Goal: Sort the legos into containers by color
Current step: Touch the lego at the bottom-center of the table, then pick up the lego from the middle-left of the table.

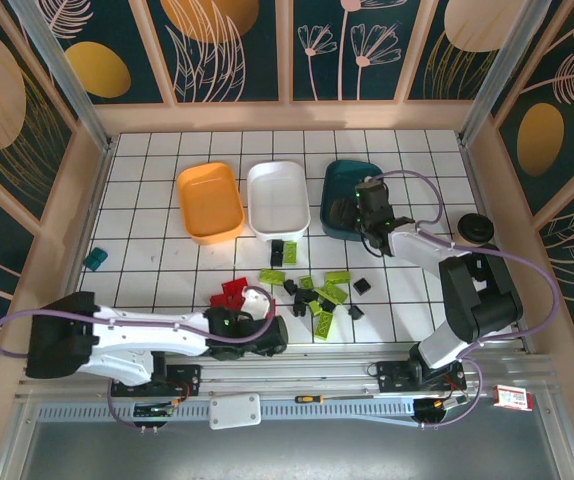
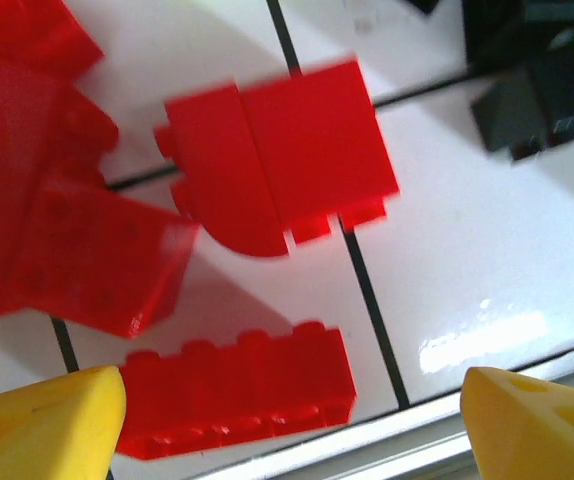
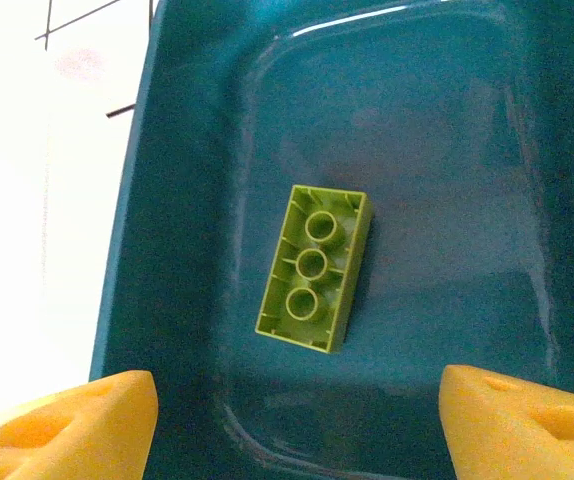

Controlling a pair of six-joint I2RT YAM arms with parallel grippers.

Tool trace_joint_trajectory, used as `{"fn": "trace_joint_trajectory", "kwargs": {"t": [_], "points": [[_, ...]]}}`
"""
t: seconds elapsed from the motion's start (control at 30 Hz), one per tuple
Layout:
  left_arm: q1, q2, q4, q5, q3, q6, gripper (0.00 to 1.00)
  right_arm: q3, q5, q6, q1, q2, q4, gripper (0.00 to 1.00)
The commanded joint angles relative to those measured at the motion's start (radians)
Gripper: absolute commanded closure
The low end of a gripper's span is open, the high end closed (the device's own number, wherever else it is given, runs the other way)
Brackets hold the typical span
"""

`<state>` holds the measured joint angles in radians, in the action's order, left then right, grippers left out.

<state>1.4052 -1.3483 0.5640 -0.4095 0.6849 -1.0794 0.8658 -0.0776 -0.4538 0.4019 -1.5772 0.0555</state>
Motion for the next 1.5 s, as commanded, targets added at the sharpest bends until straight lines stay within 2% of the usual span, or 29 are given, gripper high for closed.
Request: {"fn": "trace_joint_trajectory", "kwargs": {"t": [0.0,0.03,0.07,0.1,0.47,0.6,0.83,0.97,1.13,1.37,1.47], "points": [[0.020,-0.023,0.108,-0.054,0.034,-0.117,0.12,-0.018,-0.007,-0.004,0.000,0.036,0.025,0.25],[0.024,-0.015,0.112,-0.067,0.036,-0.130,0.11,-0.021,-0.006,-0.002,0.001,0.041,0.026,0.26],[0.025,0.002,0.103,-0.075,0.033,-0.136,0.02,-0.023,-0.005,-0.001,0.001,0.045,0.027,0.25],[0.024,0.020,0.085,-0.075,0.022,-0.136,0.01,-0.027,-0.005,0.000,0.002,0.047,0.029,0.26],[0.023,0.064,-0.043,0.000,-0.147,-0.208,0.04,-0.063,0.003,0.008,-0.012,0.082,0.050,0.25],[0.016,0.036,-0.061,-0.049,-0.122,-0.178,0.01,-0.068,0.008,0.007,-0.012,0.083,0.055,0.25],[-0.060,-0.002,-0.204,-0.010,-0.137,-0.081,0.03,-0.074,0.008,0.009,-0.016,0.083,0.057,0.25],[-0.071,-0.037,-0.230,-0.003,-0.110,-0.035,0.10,-0.077,0.008,0.010,-0.019,0.082,0.055,0.25],[-0.072,-0.065,-0.233,0.022,-0.119,-0.041,0.22,-0.082,0.007,0.008,-0.021,0.079,0.059,0.25],[-0.073,0.048,-0.203,0.024,-0.126,-0.059,0.39,-0.076,0.010,0.003,-0.025,0.074,0.061,0.25],[-0.073,0.107,-0.195,0.031,-0.105,-0.052,0.43,-0.075,0.010,0.003,-0.025,0.074,0.061,0.25]]}}
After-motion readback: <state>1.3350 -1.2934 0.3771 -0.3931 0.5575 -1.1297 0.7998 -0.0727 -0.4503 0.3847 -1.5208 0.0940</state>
